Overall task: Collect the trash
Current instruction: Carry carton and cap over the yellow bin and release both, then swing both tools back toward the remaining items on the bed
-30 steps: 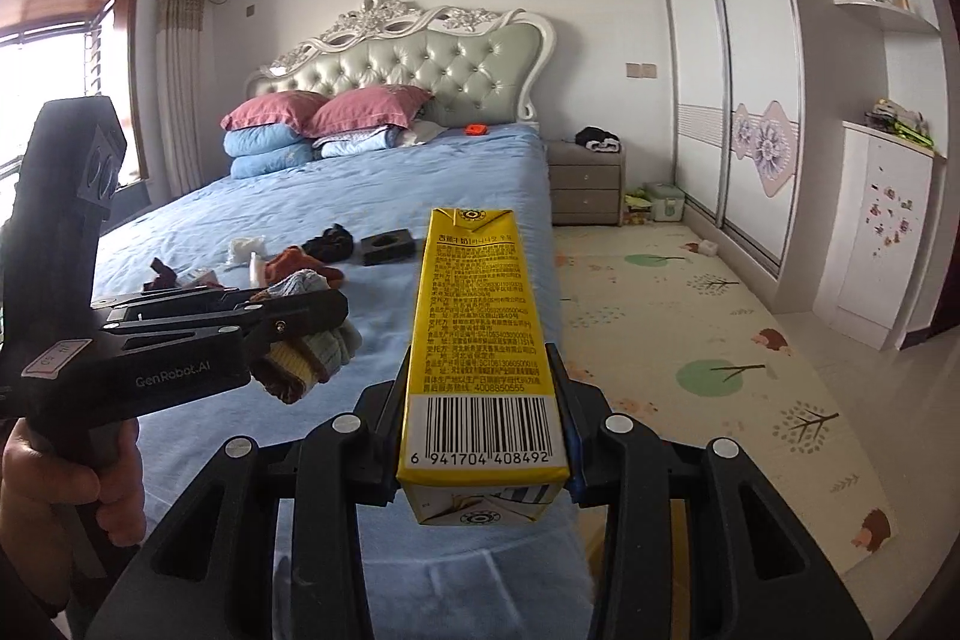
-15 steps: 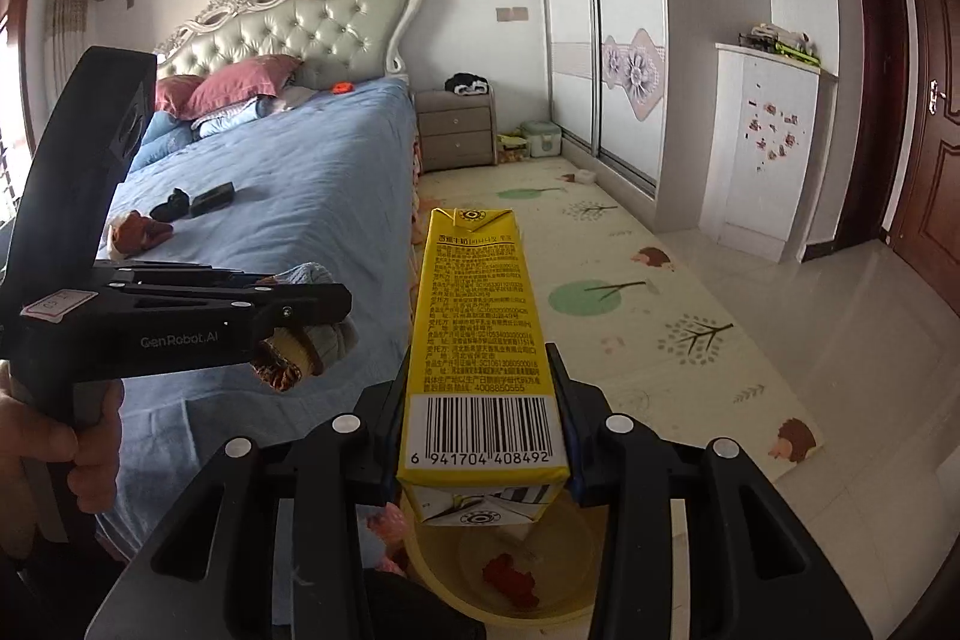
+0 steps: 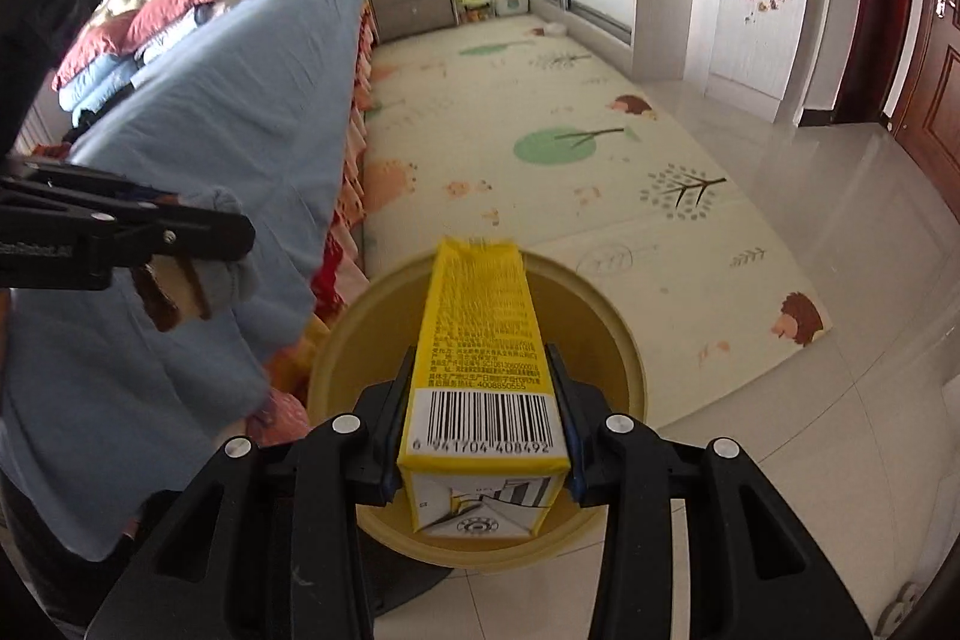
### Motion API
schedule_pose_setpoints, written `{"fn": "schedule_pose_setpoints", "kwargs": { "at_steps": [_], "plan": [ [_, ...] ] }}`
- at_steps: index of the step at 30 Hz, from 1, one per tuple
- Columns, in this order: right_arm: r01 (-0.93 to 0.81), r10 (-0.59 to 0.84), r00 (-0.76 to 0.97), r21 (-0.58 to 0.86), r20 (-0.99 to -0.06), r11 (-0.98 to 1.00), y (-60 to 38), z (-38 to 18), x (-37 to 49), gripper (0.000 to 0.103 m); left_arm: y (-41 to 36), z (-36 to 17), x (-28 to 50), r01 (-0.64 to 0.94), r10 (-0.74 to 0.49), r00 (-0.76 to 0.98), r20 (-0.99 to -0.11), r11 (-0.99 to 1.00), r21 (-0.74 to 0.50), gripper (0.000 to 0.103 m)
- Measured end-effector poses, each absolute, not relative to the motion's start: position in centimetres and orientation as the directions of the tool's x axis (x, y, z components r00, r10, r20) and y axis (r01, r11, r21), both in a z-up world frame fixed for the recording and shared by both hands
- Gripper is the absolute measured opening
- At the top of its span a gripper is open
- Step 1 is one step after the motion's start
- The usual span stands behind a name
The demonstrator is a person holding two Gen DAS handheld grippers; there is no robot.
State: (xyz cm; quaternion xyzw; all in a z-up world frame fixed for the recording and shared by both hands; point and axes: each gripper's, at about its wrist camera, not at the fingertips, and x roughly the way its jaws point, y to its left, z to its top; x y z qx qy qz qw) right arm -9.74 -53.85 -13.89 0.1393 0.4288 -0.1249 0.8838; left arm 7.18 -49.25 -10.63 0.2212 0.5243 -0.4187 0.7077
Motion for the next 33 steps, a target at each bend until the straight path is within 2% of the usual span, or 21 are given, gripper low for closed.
{"fn": "schedule_pose_setpoints", "kwargs": {
  "at_steps": [6,7,8,9,10,11,18,23,33],
  "plan": [
    [0.33,-0.081,0.559,0.132,-0.825,0.935,-53.9,-15.6,-8.9,0.039,-50.3,-11.7,6.9,0.834,-0.334,0.09,-0.938,0.541,-0.113,0.031],
    [0.326,-0.075,0.552,0.133,-0.83,0.936,-54.0,-15.6,-8.8,0.04,-50.5,-11.9,6.8,0.837,-0.329,0.08,-0.941,0.535,-0.116,0.038],
    [0.327,-0.074,0.551,0.134,-0.831,0.935,-54.1,-15.6,-8.7,0.045,-50.7,-12.0,6.9,0.837,-0.323,0.071,-0.944,0.534,-0.12,0.053],
    [0.332,-0.076,0.555,0.136,-0.829,0.934,-54.2,-15.6,-8.8,0.058,-50.9,-12.1,6.9,0.835,-0.315,0.071,-0.946,0.538,-0.116,0.062],
    [0.336,-0.081,0.559,0.136,-0.825,0.932,-54.2,-15.4,-8.9,0.062,-50.9,-12.0,7.0,0.835,-0.313,0.074,-0.947,0.539,-0.113,0.076],
    [0.339,-0.087,0.562,0.134,-0.822,0.931,-54.2,-15.2,-8.9,0.062,-50.9,-11.9,7.0,0.833,-0.317,0.079,-0.945,0.541,-0.112,0.079],
    [0.346,-0.117,0.559,0.103,-0.821,0.932,-53.9,-15.2,-9.0,0.062,-50.9,-12.1,7.2,0.824,-0.324,0.079,-0.943,0.554,-0.121,0.081],
    [0.347,-0.119,0.562,0.102,-0.819,0.932,-53.6,-14.8,-9.4,0.062,-50.4,-11.6,7.1,0.824,-0.365,0.078,-0.928,0.547,-0.146,0.081],
    [0.372,-0.16,0.596,0.094,-0.787,0.924,-52.9,-12.8,-10.6,0.062,-49.5,-9.5,5.9,0.84,-0.442,0.149,-0.885,0.528,-0.122,0.081]
  ]
}}
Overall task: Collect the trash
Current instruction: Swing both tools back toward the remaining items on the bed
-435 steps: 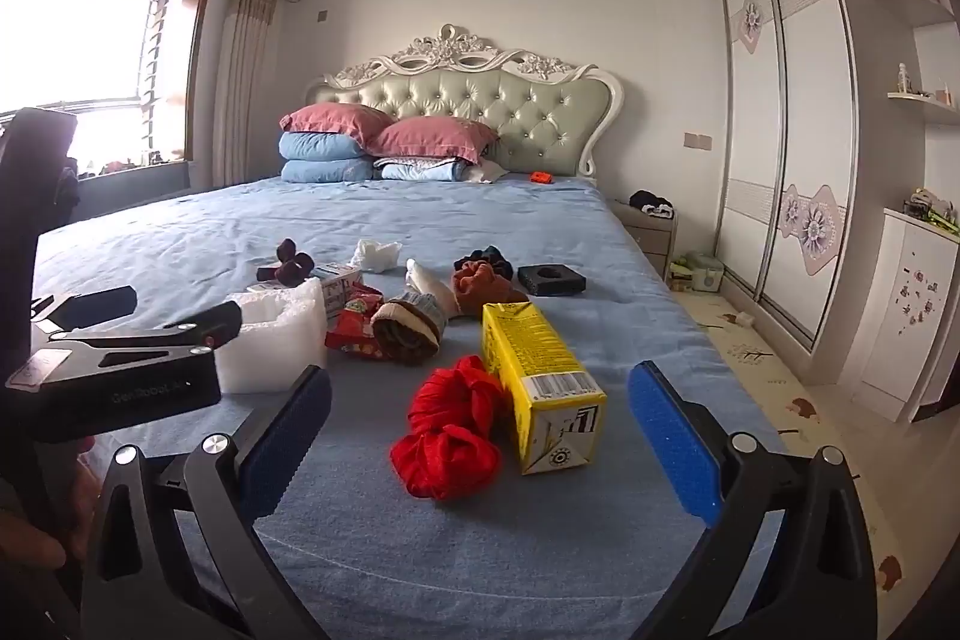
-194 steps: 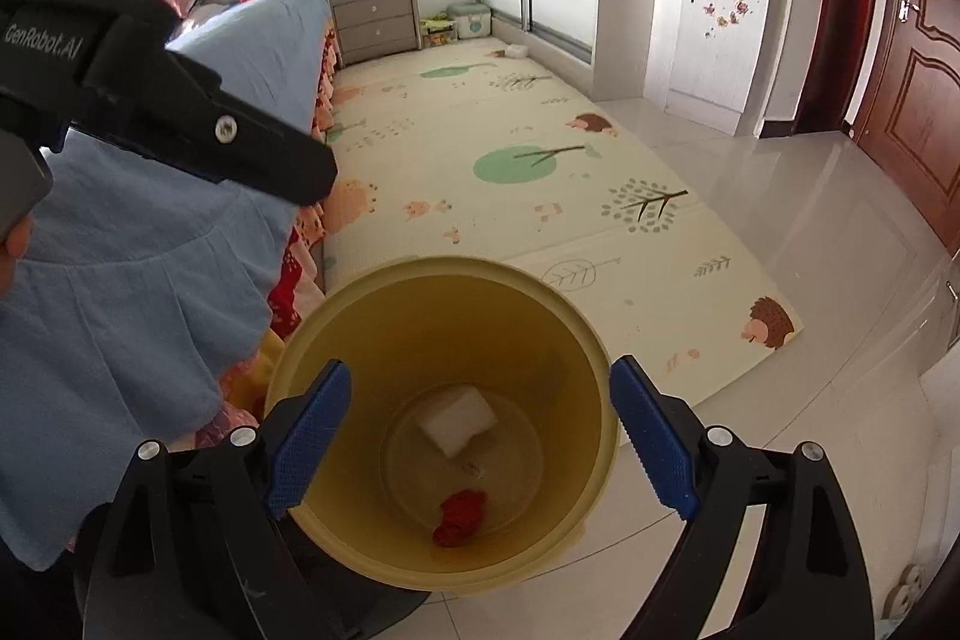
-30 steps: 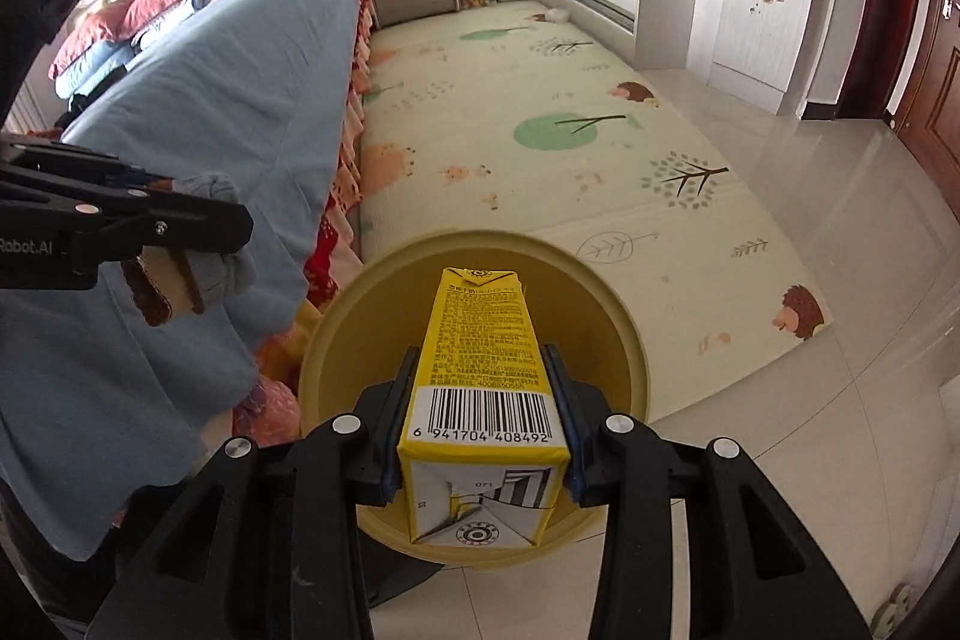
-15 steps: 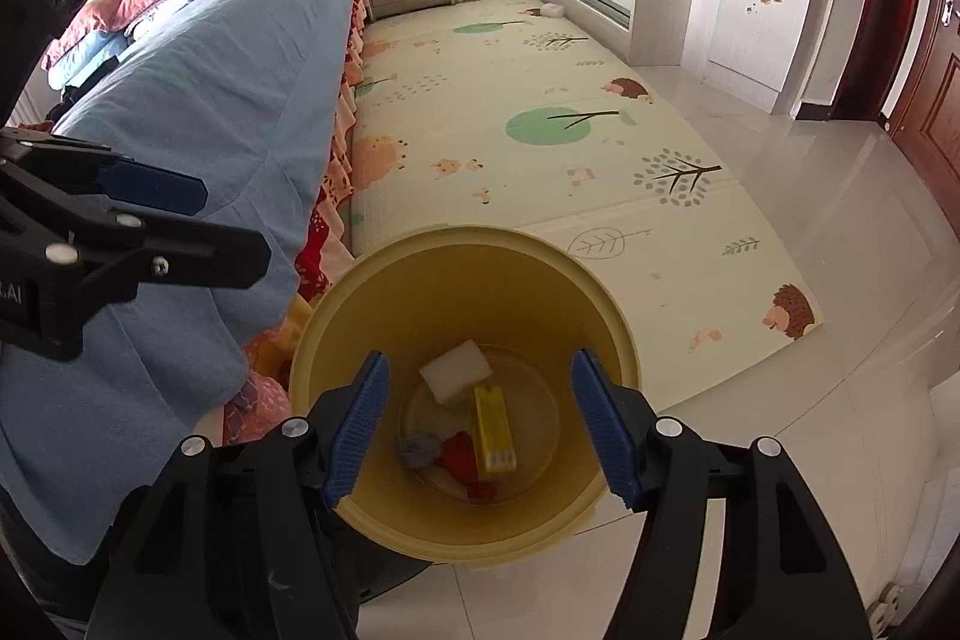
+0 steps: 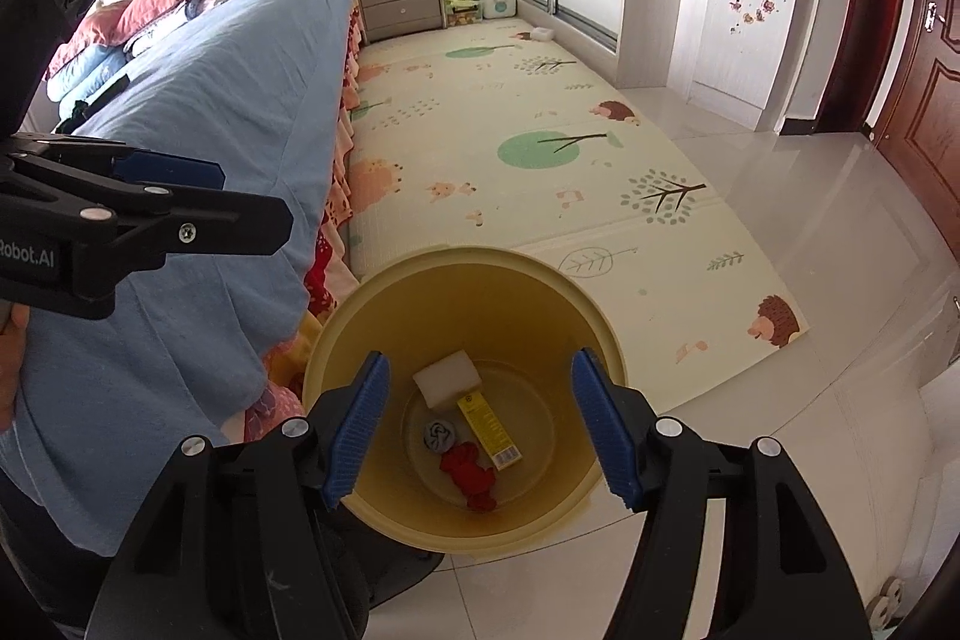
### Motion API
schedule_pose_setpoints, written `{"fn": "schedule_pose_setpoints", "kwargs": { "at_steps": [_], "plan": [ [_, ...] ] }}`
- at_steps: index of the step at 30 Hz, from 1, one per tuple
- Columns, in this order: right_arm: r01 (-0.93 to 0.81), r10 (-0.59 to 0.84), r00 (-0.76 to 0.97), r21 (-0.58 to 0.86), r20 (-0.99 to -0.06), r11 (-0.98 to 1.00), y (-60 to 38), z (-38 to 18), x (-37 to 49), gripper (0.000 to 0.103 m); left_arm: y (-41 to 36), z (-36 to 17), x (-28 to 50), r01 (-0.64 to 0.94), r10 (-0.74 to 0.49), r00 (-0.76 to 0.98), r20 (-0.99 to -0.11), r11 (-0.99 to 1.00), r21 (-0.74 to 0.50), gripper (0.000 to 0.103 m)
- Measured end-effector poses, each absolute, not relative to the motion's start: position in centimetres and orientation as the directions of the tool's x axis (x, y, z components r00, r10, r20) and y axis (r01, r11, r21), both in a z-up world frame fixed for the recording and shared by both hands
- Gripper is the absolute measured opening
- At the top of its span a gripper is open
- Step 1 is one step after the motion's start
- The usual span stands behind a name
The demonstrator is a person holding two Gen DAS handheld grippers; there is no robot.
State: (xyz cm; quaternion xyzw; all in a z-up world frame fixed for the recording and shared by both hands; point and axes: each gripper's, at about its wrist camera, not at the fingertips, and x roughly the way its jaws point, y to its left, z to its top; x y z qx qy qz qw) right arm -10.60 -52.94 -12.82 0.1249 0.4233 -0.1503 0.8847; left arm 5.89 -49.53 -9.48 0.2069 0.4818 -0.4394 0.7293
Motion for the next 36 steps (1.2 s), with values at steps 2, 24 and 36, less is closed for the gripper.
{"fn": "schedule_pose_setpoints", "kwargs": {
  "at_steps": [2,24,36],
  "plan": [
    [0.376,-0.165,0.601,0.095,-0.782,0.922,-52.8,-12.4,-10.8,0.062,-49.1,-9.0,5.9,0.839,-0.467,0.157,-0.87,0.528,-0.131,0.081],
    [0.228,-0.197,0.908,0.043,-0.371,0.973,-40.2,-2.9,-10.1,0.083,-27.5,0.5,4.4,0.586,-0.531,0.728,-0.433,0.811,-0.009,0.099],
    [0.037,-0.01,0.945,0.076,-0.327,0.996,-30.6,-1.1,-5.6,0.095,-11.8,1.7,5.1,0.278,-0.239,0.897,-0.371,0.959,0.055,0.099]
  ]
}}
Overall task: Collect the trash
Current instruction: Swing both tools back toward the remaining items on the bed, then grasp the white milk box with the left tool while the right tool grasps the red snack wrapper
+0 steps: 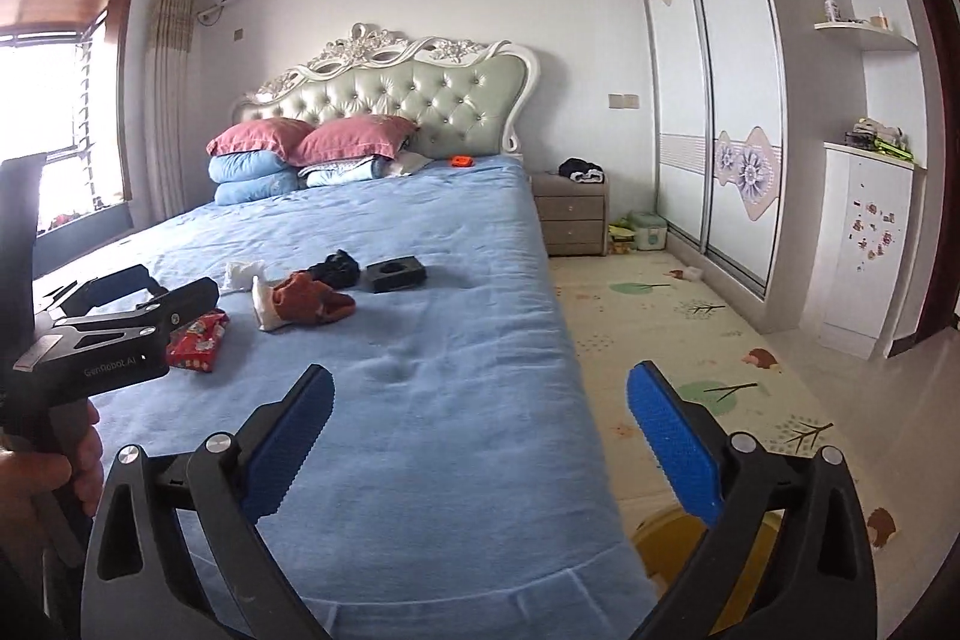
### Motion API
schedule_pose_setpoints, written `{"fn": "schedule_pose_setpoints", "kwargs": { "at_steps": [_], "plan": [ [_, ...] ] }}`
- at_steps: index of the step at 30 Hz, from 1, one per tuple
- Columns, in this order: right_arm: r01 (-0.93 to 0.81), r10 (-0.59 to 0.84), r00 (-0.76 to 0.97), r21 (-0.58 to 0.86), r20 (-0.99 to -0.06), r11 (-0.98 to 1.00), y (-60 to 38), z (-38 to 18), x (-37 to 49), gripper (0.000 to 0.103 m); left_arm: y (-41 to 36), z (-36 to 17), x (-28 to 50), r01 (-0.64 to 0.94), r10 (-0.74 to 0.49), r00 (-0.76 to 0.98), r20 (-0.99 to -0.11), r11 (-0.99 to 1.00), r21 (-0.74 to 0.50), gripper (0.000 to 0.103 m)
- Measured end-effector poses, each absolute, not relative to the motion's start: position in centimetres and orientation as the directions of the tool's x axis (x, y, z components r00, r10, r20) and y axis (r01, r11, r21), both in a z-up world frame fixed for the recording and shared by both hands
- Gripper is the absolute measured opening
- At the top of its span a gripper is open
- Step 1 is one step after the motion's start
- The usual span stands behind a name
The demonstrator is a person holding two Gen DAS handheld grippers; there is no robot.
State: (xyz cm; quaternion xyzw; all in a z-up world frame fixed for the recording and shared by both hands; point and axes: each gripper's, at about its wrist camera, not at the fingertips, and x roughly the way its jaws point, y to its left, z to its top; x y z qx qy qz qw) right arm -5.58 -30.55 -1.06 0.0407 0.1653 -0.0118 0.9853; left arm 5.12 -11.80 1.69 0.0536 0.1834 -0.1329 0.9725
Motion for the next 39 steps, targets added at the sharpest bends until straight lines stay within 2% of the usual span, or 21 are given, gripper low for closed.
{"fn": "schedule_pose_setpoints", "kwargs": {
  "at_steps": [6,11,15,19,31,33,36,39],
  "plan": [
    [-0.027,0.038,0.952,0.04,-0.305,0.999,-25.5,-0.2,-4.1,0.095,-5.0,1.2,6.4,0.187,-0.174,0.9,-0.4,0.982,-0.006,0.099],
    [-0.076,0.077,0.949,0.014,-0.306,0.997,-21.3,0.1,-2.9,0.095,-1.7,1.0,6.4,0.143,-0.125,0.912,-0.391,0.99,0.015,0.099],
    [-0.112,0.105,0.941,-0.001,-0.321,0.994,-18.5,0.3,-1.7,0.095,0.6,0.5,7.3,0.148,-0.144,0.892,-0.428,0.989,-0.024,0.099],
    [-0.131,0.121,0.935,-0.008,-0.332,0.991,-16.1,0.3,-0.6,0.095,2.7,-0.2,8.0,0.143,-0.134,0.888,-0.44,0.99,-0.011,0.099],
    [-0.233,0.195,0.86,-0.022,-0.471,0.972,-10.3,-1.0,3.8,0.094,7.2,-1.3,10.4,0.25,-0.224,0.827,-0.515,0.968,-0.019,0.099],
    [-0.245,0.206,0.837,-0.009,-0.507,0.97,-9.7,-1.5,4.8,0.088,7.2,-1.7,11.2,0.274,-0.24,0.811,-0.534,0.962,-0.016,0.099],
    [-0.27,0.21,0.801,-0.025,-0.56,0.963,-8.7,-2.3,6.3,0.071,7.0,-2.3,12.9,0.309,-0.279,0.764,-0.581,0.95,-0.05,0.099],
    [-0.258,0.197,0.78,-0.018,-0.594,0.966,-8.5,-2.7,7.6,0.069,6.9,-2.4,13.9,0.324,-0.3,0.741,-0.6,0.943,-0.071,0.099]
  ]
}}
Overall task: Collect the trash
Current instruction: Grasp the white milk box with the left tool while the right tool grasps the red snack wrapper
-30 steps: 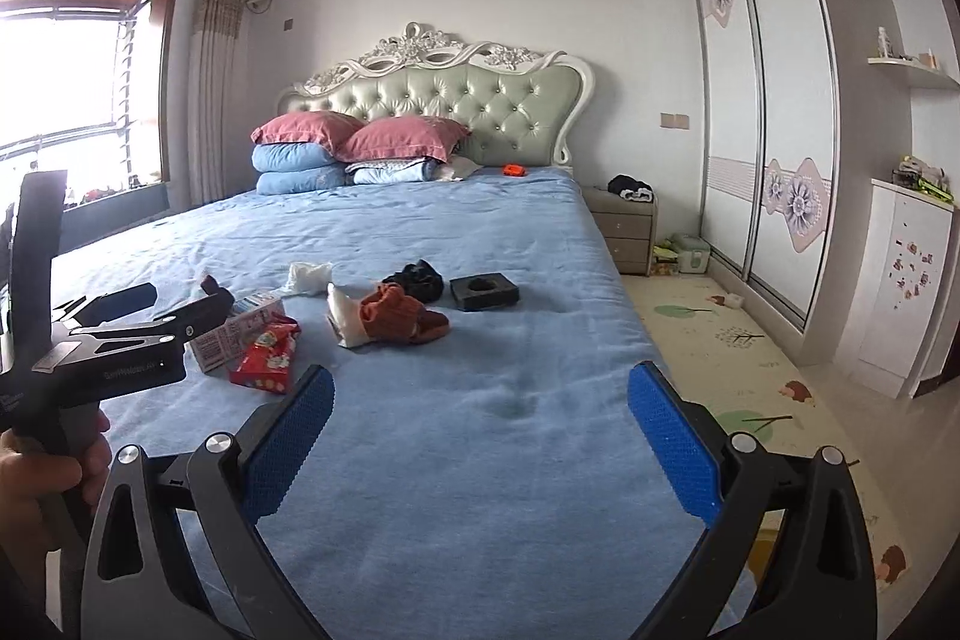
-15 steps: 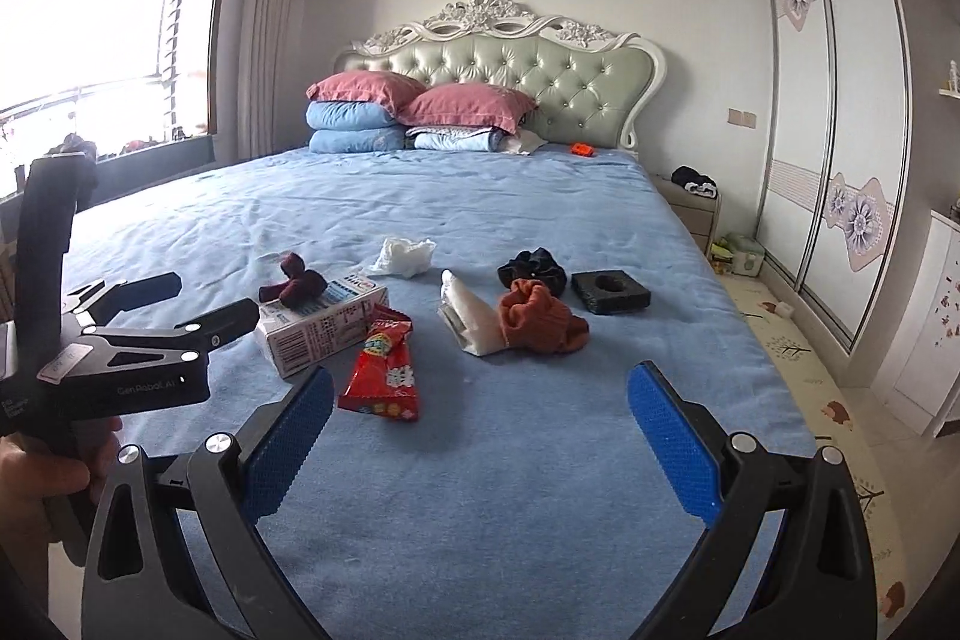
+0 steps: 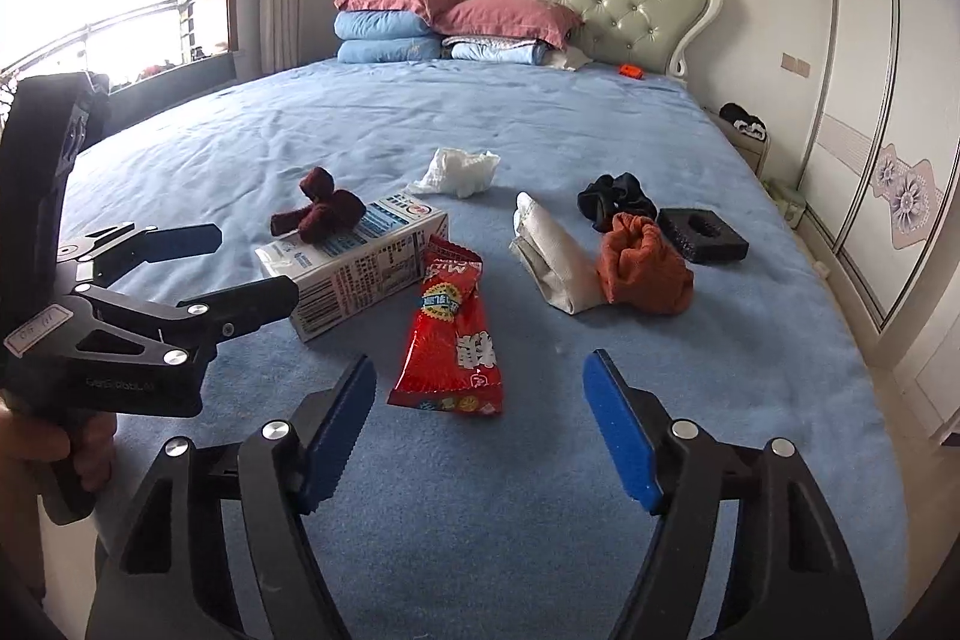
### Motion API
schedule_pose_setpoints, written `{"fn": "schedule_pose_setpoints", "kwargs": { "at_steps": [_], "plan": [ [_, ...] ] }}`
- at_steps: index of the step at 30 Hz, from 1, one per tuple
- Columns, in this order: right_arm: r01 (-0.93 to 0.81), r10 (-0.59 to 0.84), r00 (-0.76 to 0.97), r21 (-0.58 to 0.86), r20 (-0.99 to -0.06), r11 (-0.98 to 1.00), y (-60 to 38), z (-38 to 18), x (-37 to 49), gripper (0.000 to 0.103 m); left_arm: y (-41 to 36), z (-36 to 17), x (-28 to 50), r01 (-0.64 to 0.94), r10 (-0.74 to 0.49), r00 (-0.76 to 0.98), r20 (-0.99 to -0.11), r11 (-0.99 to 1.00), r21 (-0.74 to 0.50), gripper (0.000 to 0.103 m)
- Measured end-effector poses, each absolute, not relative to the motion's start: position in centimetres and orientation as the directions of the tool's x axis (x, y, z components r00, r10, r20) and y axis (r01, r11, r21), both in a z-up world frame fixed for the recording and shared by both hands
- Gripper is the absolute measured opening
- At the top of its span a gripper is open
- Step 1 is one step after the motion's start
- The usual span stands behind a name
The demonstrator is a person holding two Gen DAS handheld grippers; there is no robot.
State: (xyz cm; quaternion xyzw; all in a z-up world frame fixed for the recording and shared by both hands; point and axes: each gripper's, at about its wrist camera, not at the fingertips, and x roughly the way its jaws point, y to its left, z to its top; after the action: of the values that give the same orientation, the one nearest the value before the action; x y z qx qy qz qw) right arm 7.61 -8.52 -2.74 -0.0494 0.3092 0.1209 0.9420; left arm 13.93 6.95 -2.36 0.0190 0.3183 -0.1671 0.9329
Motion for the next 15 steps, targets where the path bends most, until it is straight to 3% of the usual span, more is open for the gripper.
{"fn": "schedule_pose_setpoints", "kwargs": {
  "at_steps": [6,9,12,15],
  "plan": [
    [-0.27,0.229,0.711,0.042,-0.664,0.962,-8.7,-3.2,9.9,0.068,7.6,-2.3,14.4,0.33,-0.298,0.733,-0.612,0.942,-0.063,0.099],
    [-0.271,0.218,0.68,0.037,-0.7,0.962,-8.1,-3.6,11.4,0.057,7.5,-2.4,14.8,0.336,-0.291,0.723,-0.627,0.941,-0.049,0.099],
    [-0.276,0.222,0.657,0.044,-0.721,0.96,-7.7,-4.0,12.5,0.053,7.2,-2.7,15.2,0.363,-0.311,0.697,-0.646,0.93,-0.056,0.099],
    [-0.288,0.251,0.615,0.083,-0.748,0.954,-7.7,-4.6,13.2,0.041,7.0,-3.3,15.8,0.358,-0.299,0.676,-0.674,0.932,-0.054,0.099]
  ]
}}
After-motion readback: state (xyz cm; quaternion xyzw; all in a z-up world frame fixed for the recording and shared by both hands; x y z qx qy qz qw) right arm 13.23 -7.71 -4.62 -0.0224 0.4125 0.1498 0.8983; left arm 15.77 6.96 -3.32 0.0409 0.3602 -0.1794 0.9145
